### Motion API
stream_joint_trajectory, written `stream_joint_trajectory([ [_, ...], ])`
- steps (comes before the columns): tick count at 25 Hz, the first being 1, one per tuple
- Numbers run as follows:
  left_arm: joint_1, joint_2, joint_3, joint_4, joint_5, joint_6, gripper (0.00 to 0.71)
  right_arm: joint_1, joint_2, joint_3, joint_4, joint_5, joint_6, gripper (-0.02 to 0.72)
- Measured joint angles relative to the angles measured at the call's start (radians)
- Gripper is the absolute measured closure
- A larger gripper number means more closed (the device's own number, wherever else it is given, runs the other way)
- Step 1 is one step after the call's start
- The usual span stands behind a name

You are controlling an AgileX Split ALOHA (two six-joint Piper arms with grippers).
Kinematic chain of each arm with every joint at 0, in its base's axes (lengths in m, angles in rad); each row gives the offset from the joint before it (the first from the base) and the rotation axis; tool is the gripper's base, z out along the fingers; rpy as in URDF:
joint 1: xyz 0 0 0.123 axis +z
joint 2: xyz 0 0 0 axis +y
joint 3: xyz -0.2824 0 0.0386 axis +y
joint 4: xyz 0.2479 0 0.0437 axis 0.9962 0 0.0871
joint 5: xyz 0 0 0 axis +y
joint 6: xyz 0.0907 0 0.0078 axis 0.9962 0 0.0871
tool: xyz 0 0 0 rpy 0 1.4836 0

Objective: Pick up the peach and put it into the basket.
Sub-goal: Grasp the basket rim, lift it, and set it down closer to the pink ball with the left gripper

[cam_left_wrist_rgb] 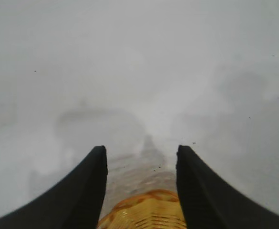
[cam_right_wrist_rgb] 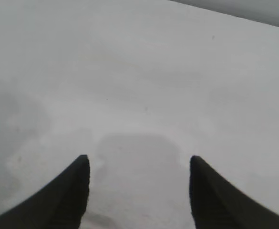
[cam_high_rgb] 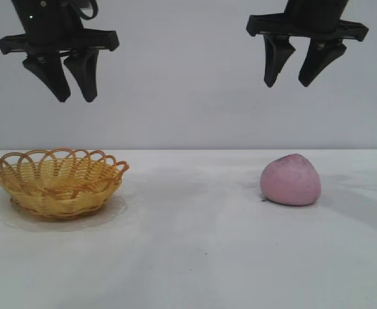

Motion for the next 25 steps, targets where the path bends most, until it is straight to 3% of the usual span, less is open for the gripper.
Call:
stream_joint_trajectory([
  [7, 0.000, 0.000, 0.000, 0.000, 0.002, 0.000, 0.379, 0.000, 0.000, 0.000, 0.000, 0.000, 0.000, 0.315],
  [11, 0.000, 0.000, 0.000, 0.002, 0.093, 0.042, 0.379, 0.000, 0.000, 0.000, 0.000, 0.000, 0.000, 0.315],
  [16, 0.043, 0.034, 0.000, 0.002, 0.256, 0.193, 0.379, 0.000, 0.000, 0.000, 0.000, 0.004, 0.000, 0.315],
  [25, 0.111, 0.098, -0.004, -0.077, 0.287, 0.353, 0.379, 0.000, 0.000, 0.000, 0.000, 0.009, 0.000, 0.315],
])
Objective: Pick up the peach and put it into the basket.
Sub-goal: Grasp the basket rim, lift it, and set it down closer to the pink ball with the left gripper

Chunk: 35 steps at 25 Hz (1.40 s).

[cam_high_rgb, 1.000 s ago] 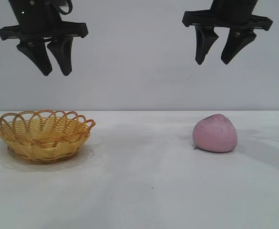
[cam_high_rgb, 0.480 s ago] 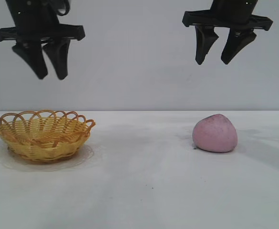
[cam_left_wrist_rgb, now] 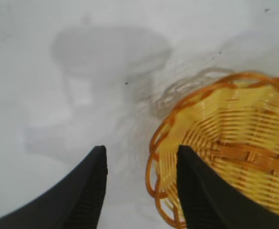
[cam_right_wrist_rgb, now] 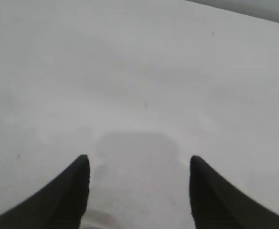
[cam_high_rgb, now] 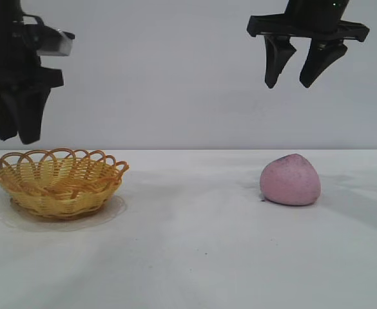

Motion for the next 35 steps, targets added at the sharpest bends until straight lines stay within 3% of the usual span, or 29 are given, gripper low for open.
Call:
stream_joint_trajectory([
  [4, 0.002, 0.066, 0.000, -0.054, 0.000, 0.035, 0.379, 0.000, 0.000, 0.000, 0.000, 0.000, -0.003, 0.315],
  [8, 0.005, 0.092, -0.005, -0.134, 0.004, 0.072, 0.603, 0.000, 0.000, 0.000, 0.000, 0.002, -0.007, 0.315],
  [9, 0.005, 0.087, -0.005, -0.166, 0.004, 0.074, 0.636, 0.000, 0.000, 0.000, 0.000, 0.002, -0.007, 0.315],
  [11, 0.005, 0.075, -0.005, -0.260, 0.004, 0.074, 0.632, 0.000, 0.000, 0.000, 0.000, 0.004, -0.007, 0.315],
  [13, 0.005, 0.057, -0.005, -0.396, -0.007, 0.072, 0.710, 0.000, 0.000, 0.000, 0.000, 0.004, -0.007, 0.315],
  [19, -0.024, 0.054, 0.016, -0.718, -0.084, 0.058, 0.710, 0.000, 0.000, 0.000, 0.000, 0.029, -0.009, 0.315],
  [23, -0.073, 0.054, 0.132, -0.848, -0.164, 0.043, 0.710, 0.000, 0.000, 0.000, 0.000, 0.036, -0.012, 0.315],
  [26, -0.105, 0.054, 0.215, -0.916, -0.193, 0.045, 0.710, 0.000, 0.000, 0.000, 0.000, 0.036, -0.012, 0.315],
  [30, -0.110, 0.039, 0.289, -1.002, -0.235, 0.045, 0.710, 0.000, 0.000, 0.000, 0.000, 0.036, -0.014, 0.315],
  [31, -0.110, 0.033, 0.300, -1.005, -0.242, 0.045, 0.663, 0.000, 0.000, 0.000, 0.000, 0.036, -0.014, 0.315],
  [33, -0.110, 0.027, 0.311, -1.011, -0.244, 0.047, 0.663, 0.000, 0.000, 0.000, 0.000, 0.036, -0.014, 0.315],
  [35, -0.110, 0.017, 0.318, -1.011, -0.244, 0.047, 0.589, 0.000, 0.000, 0.000, 0.000, 0.036, -0.014, 0.315],
])
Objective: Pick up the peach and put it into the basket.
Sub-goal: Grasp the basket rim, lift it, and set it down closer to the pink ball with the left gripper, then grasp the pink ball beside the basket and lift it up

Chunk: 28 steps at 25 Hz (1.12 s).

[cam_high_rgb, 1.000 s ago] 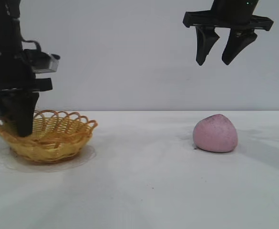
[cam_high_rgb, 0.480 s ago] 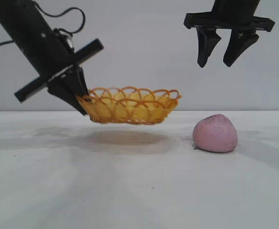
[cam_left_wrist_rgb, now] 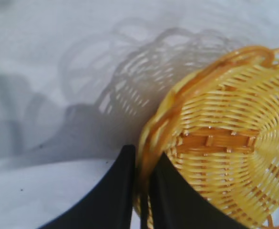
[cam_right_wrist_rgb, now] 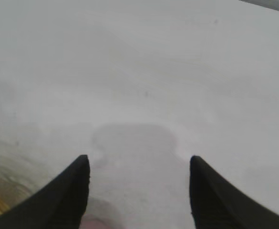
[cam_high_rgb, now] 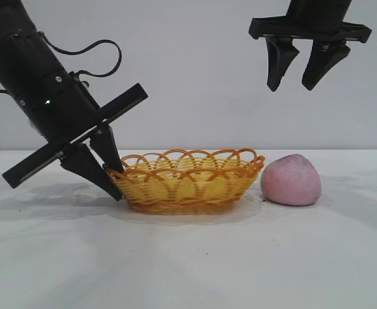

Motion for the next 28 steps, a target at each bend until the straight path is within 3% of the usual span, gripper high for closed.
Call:
stream_joint_trajectory([
  [6, 0.000, -0.058, 0.004, 0.024, -0.019, 0.000, 0.389, 0.000, 0.000, 0.000, 0.000, -0.002, 0.000, 0.315],
  [10, 0.002, -0.128, 0.004, 0.105, -0.025, 0.000, 0.405, 0.000, 0.000, 0.000, 0.000, -0.002, 0.000, 0.315],
  [11, 0.007, -0.143, 0.004, 0.135, -0.025, 0.000, 0.364, 0.000, 0.000, 0.000, 0.000, -0.002, 0.000, 0.315],
  [18, 0.113, -0.209, -0.024, 0.602, -0.010, -0.113, 0.380, 0.000, 0.000, 0.000, 0.008, -0.002, 0.000, 0.315],
  [23, 0.134, -0.209, -0.055, 1.105, 0.047, -0.366, 0.380, 0.000, 0.000, 0.000, 0.017, -0.002, 0.000, 0.315],
  [25, 0.134, -0.209, -0.055, 1.195, 0.064, -0.437, 0.380, 0.000, 0.000, 0.000, 0.017, -0.002, 0.000, 0.315],
  [28, 0.136, -0.209, -0.055, 1.222, 0.065, -0.465, 0.380, 0.000, 0.000, 0.000, 0.019, 0.002, 0.000, 0.315],
])
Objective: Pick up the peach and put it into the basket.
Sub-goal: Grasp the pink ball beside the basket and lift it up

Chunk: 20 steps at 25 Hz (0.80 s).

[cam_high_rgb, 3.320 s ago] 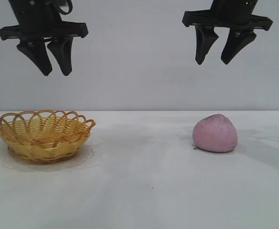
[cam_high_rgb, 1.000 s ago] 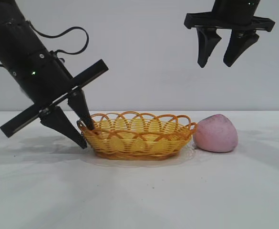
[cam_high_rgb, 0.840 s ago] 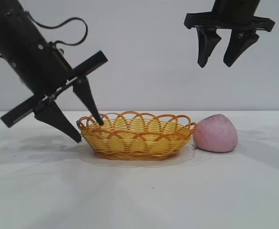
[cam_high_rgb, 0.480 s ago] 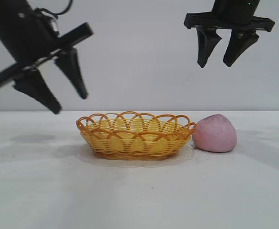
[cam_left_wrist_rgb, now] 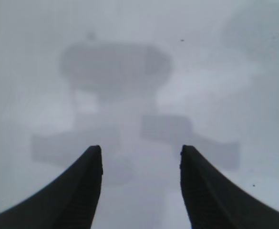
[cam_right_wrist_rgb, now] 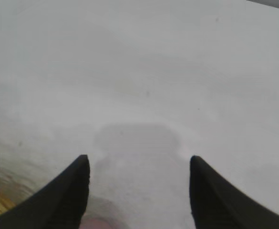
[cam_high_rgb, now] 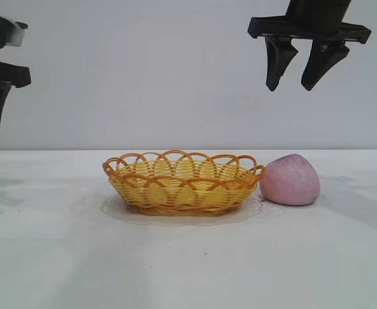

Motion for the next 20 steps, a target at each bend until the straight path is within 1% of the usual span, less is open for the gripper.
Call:
stream_joint_trajectory([
  [2, 0.012, -0.011, 0.000, -0.018, 0.000, -0.002, 0.380, 0.002, 0.000, 0.000, 0.000, 0.007, 0.000, 0.315],
  [5, 0.026, -0.096, 0.000, -0.063, 0.000, 0.020, 0.380, 0.002, 0.000, 0.000, 0.002, 0.014, -0.001, 0.315],
  [8, 0.026, -0.265, 0.000, -0.059, 0.013, 0.026, 0.380, 0.002, 0.000, 0.000, 0.002, 0.017, -0.001, 0.315],
  [12, 0.026, -0.516, 0.017, -0.054, 0.123, 0.043, 0.380, 0.002, 0.000, 0.000, 0.004, 0.026, -0.001, 0.315],
  [15, 0.026, -0.691, 0.125, -0.054, 0.200, 0.047, 0.380, 0.002, 0.000, 0.000, 0.004, 0.028, -0.001, 0.315],
  [20, 0.026, -0.994, 0.397, -0.075, 0.347, 0.039, 0.380, 0.002, 0.000, 0.000, 0.004, 0.038, -0.001, 0.315],
])
